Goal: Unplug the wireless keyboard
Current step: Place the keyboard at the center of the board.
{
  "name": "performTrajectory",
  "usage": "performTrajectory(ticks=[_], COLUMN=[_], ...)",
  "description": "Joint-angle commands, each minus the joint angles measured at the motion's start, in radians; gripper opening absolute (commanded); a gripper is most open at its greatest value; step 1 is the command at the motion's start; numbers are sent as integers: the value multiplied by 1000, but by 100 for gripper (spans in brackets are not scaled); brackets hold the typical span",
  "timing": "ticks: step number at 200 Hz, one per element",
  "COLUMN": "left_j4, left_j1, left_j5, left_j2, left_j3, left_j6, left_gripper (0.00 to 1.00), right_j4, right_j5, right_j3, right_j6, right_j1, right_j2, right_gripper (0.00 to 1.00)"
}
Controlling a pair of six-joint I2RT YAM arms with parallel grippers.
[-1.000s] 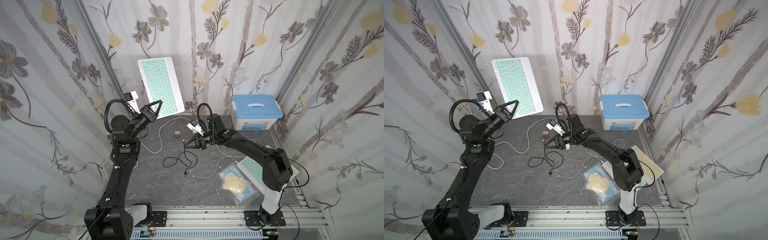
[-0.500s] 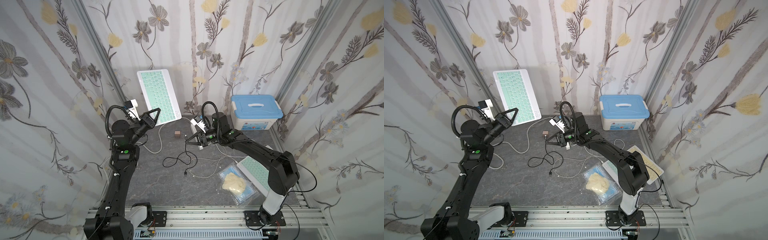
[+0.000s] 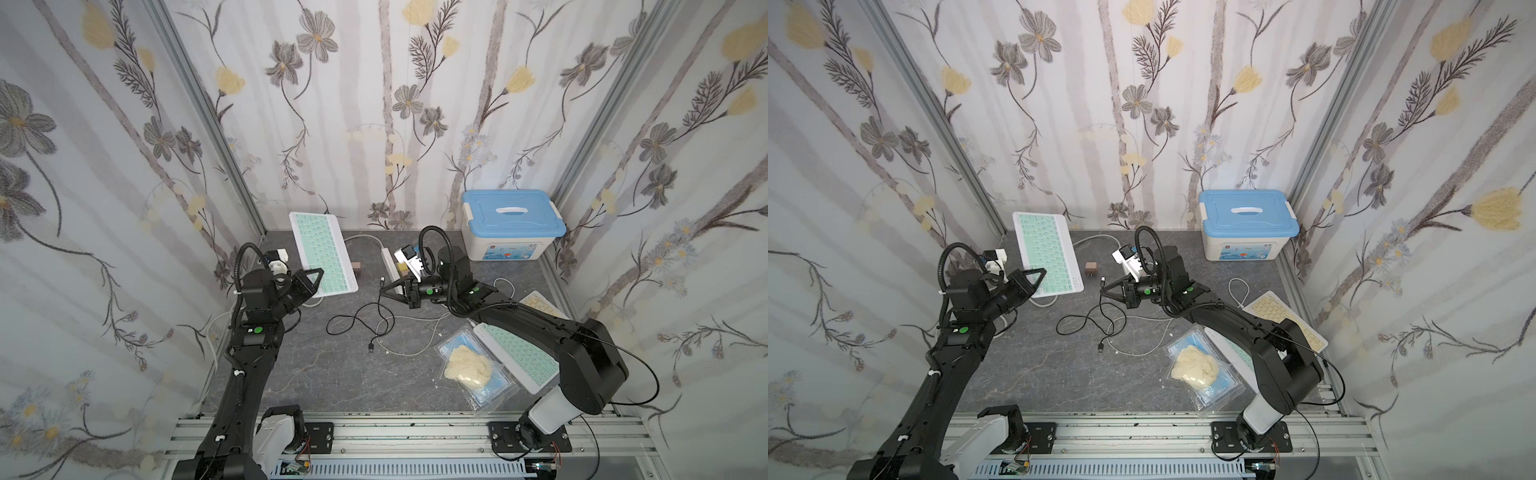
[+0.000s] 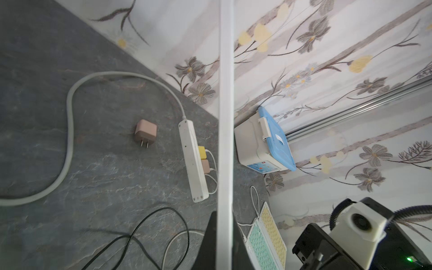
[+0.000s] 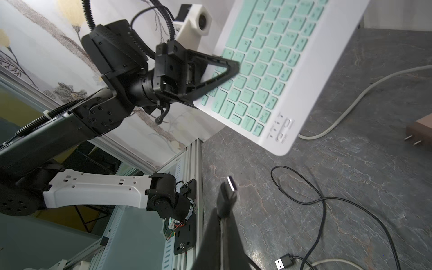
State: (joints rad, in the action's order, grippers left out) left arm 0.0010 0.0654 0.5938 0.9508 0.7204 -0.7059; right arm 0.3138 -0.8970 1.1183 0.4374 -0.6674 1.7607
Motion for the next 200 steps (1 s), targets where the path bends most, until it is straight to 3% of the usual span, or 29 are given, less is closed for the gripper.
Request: performTrajectory(ticks=[1, 103, 141, 200], left_j4=[11, 134, -26, -63], left_j1=[1, -14, -11, -19], left_j5=[-39, -86, -243, -178], left_j2=[-8, 194, 288, 568], left_j3=[-24, -50, 65, 265], left_j6=[42, -16, 82, 164], left_gripper=[0, 0, 0, 0], right_j4=[105, 88, 76, 55], right_j5=[19, 70, 73, 68], right_j3=[-20, -94, -91, -82], right_j6=[-34, -78, -63, -49], right_j1=[-19, -5, -6, -4], right_j2=[-7, -55, -51, -44], right_gripper=[0, 0, 0, 0])
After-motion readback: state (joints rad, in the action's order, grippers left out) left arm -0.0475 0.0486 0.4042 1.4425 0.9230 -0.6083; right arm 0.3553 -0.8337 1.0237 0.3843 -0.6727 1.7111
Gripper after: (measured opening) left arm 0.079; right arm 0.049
